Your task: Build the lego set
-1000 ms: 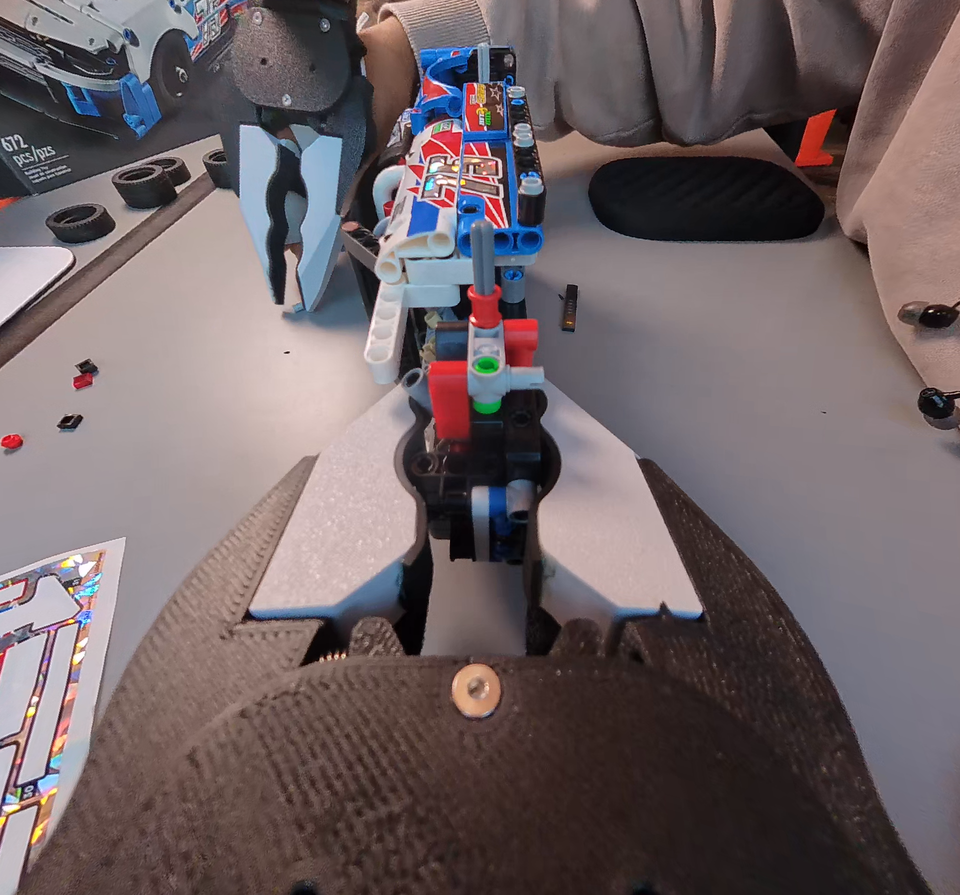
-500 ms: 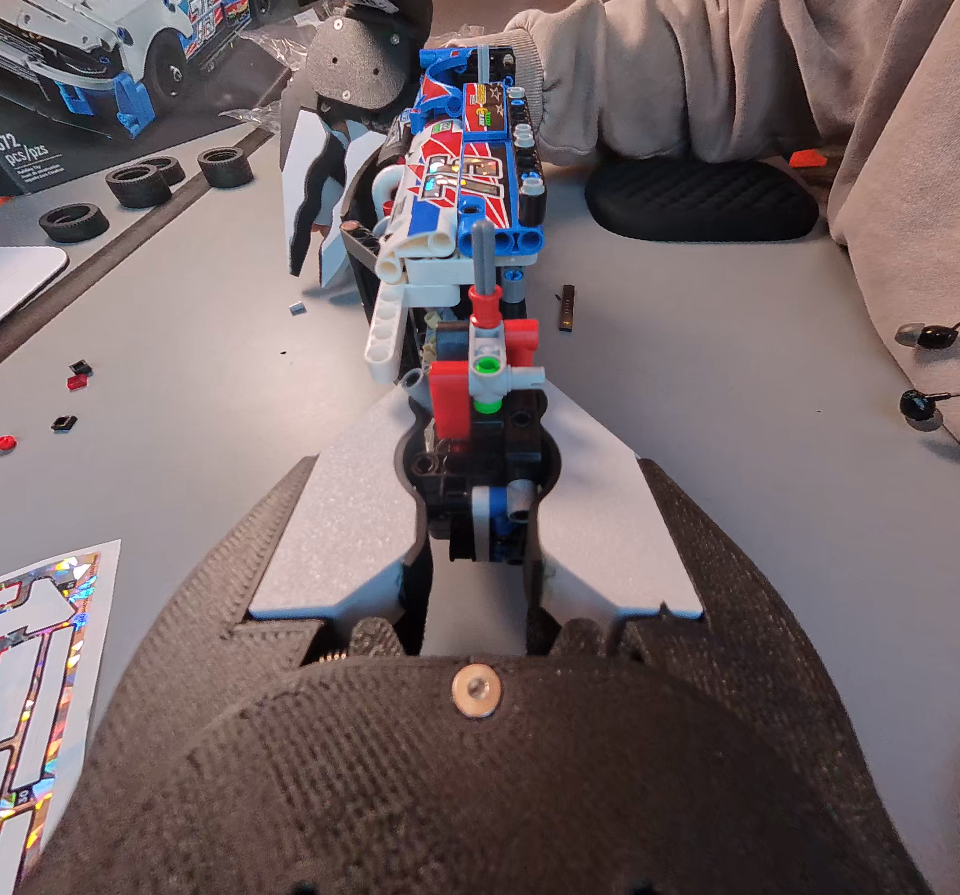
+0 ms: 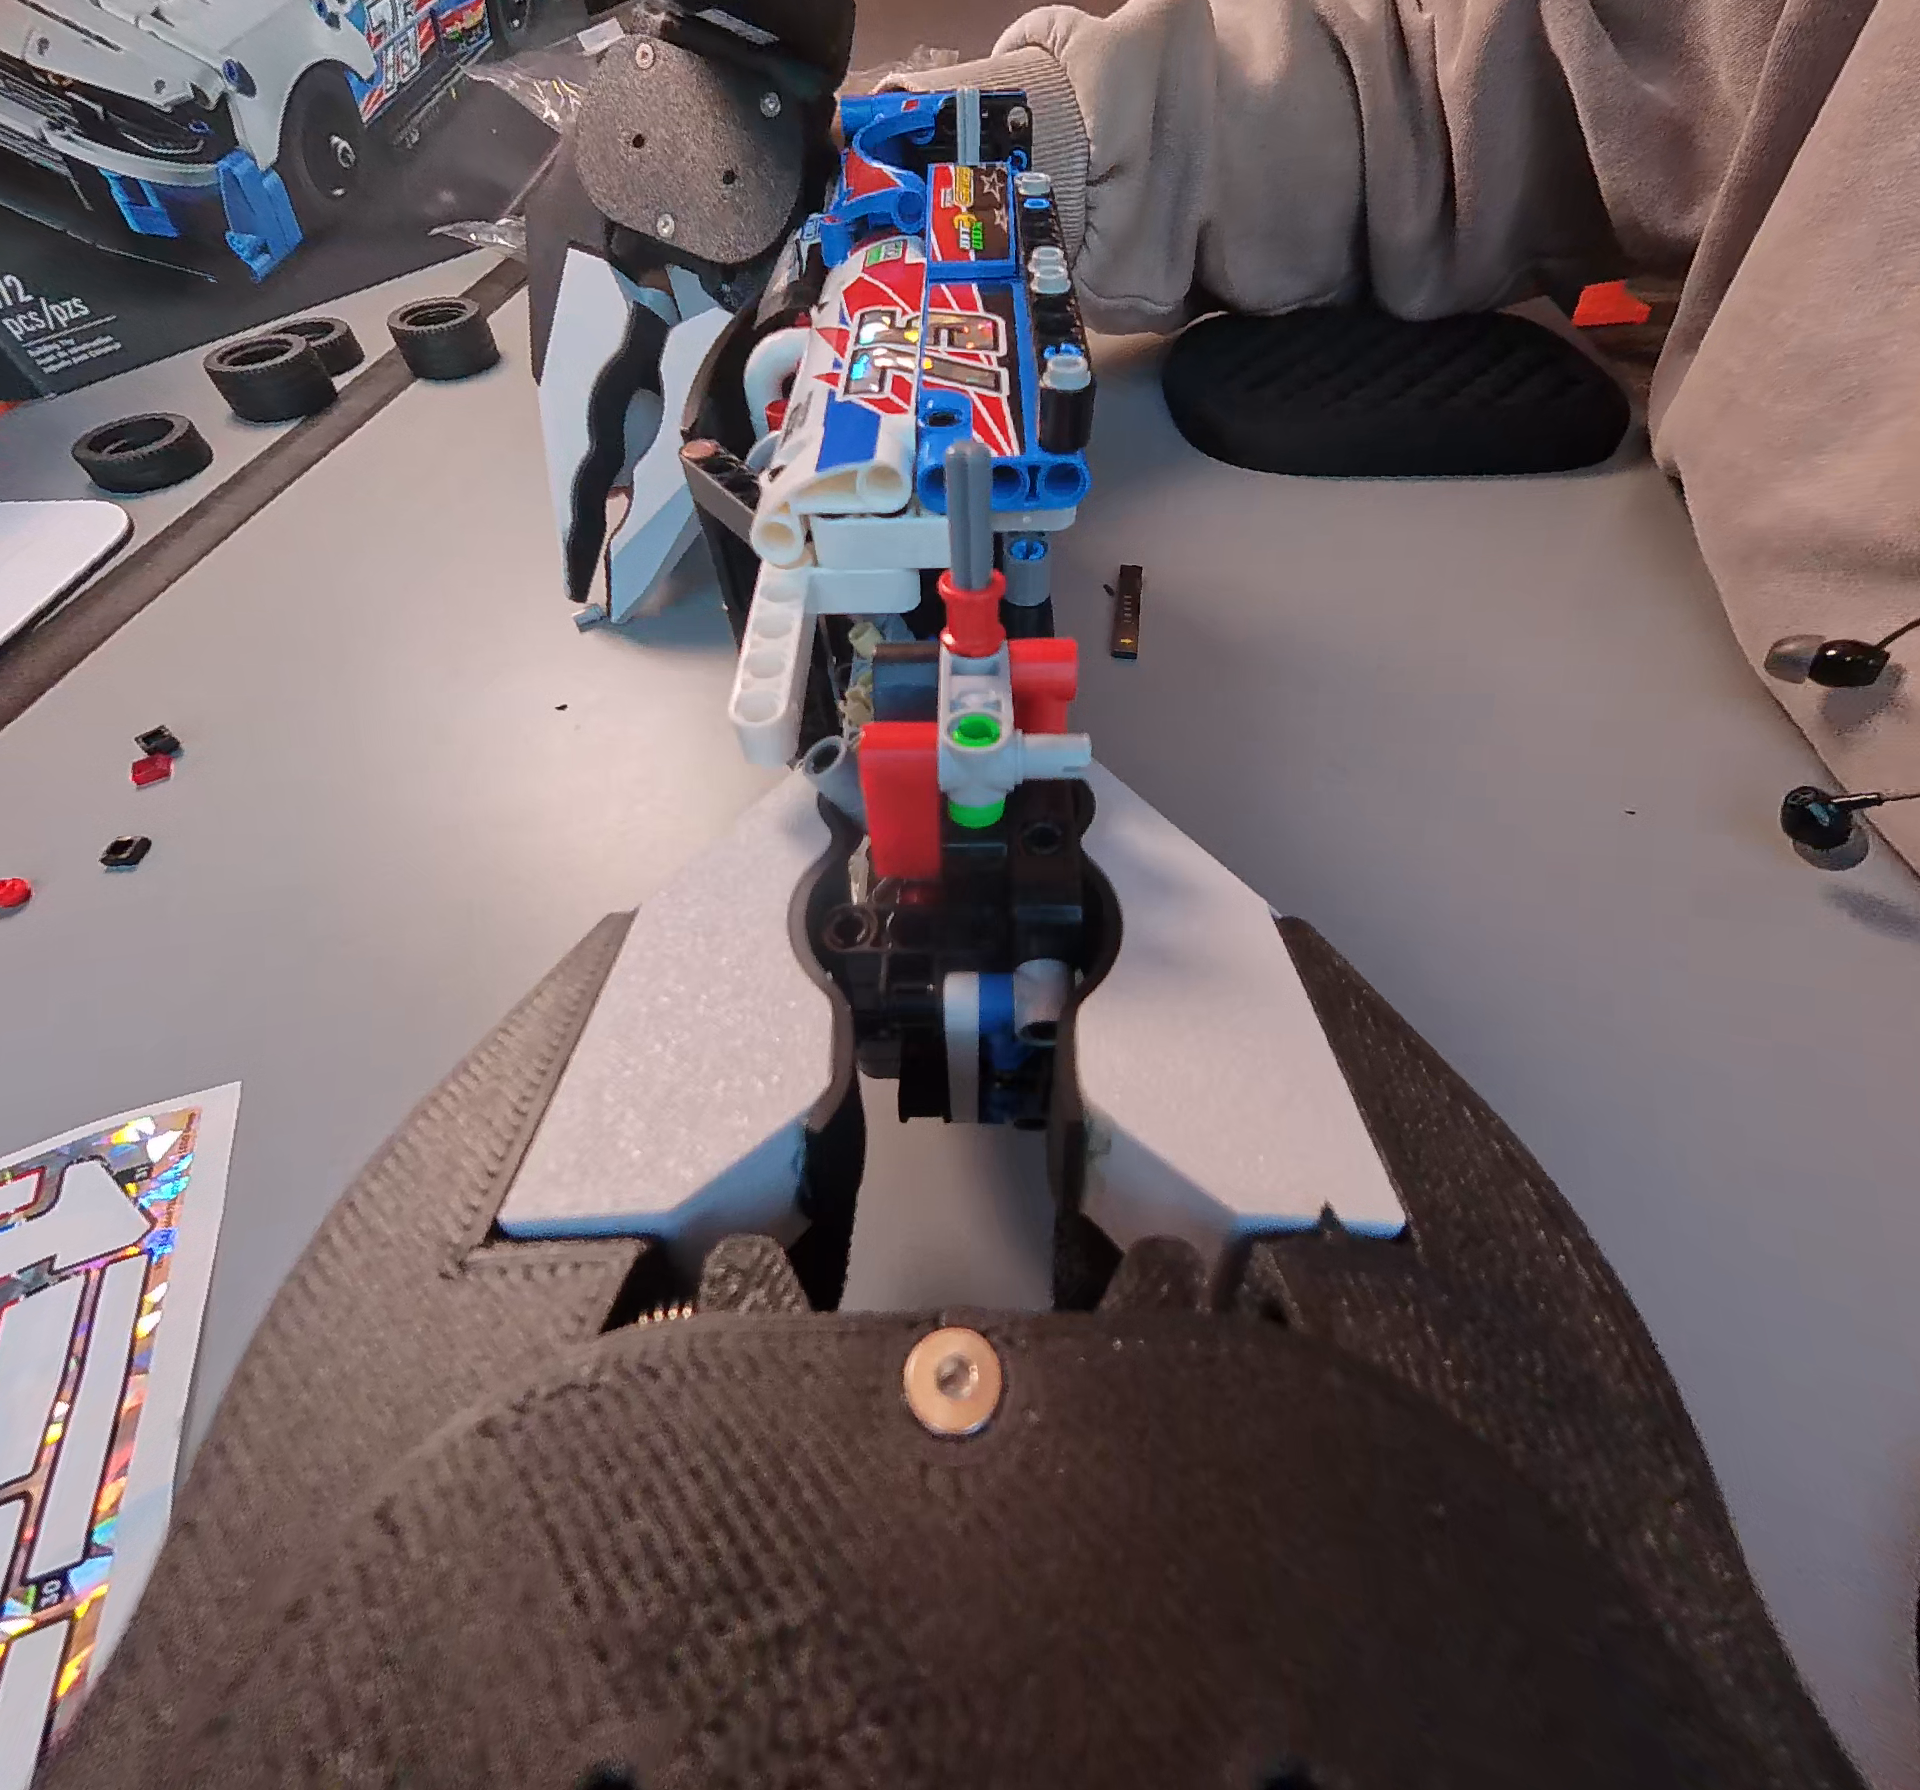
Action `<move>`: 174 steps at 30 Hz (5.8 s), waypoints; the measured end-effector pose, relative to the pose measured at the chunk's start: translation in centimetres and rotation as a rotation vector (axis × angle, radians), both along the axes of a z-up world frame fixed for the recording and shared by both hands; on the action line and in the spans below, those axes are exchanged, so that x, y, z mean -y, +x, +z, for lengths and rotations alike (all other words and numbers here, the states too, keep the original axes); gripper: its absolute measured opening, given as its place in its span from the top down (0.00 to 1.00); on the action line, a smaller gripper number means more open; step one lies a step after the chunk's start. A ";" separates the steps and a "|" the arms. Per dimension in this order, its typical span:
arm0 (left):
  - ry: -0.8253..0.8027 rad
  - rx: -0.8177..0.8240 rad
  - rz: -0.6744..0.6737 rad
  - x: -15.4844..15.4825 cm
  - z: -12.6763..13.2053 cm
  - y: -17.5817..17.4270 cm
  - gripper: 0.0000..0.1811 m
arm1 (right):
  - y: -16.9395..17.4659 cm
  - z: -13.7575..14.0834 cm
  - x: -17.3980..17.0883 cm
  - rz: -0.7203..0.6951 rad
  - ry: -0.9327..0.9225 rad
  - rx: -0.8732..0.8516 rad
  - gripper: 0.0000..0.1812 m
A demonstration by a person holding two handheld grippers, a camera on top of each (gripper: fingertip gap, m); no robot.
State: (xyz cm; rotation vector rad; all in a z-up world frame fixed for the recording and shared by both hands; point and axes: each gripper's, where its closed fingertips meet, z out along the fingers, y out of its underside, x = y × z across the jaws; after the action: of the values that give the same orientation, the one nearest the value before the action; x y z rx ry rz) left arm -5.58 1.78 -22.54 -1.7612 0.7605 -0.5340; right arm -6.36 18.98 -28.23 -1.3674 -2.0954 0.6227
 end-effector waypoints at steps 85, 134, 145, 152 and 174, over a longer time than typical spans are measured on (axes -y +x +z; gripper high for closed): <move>0.025 -0.093 0.002 0.3 -0.2 0.6 0.82 | 5.0 12.1 15.8 0.472 0.209 0.776 0.99; 0.000 -0.053 0.023 0.1 -0.2 0.2 0.81 | 13.5 0.2 18.1 0.223 0.008 0.173 0.97; -0.002 -0.038 0.026 0.1 -0.1 0.2 0.81 | 13.6 1.7 14.0 0.093 -0.079 0.111 0.92; -0.004 -0.024 0.027 0.1 -0.1 0.1 0.81 | 13.6 -0.2 12.8 0.112 -0.069 0.178 0.93; -0.010 -0.018 0.021 0.1 -0.1 0.1 0.81 | 5.8 14.3 13.9 0.431 -0.075 0.227 0.98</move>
State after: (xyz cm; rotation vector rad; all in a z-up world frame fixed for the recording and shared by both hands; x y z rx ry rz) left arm -5.49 1.72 -22.62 -1.7835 0.7521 -0.5099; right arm -0.55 5.11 -13.93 -1.0680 -2.6060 0.7511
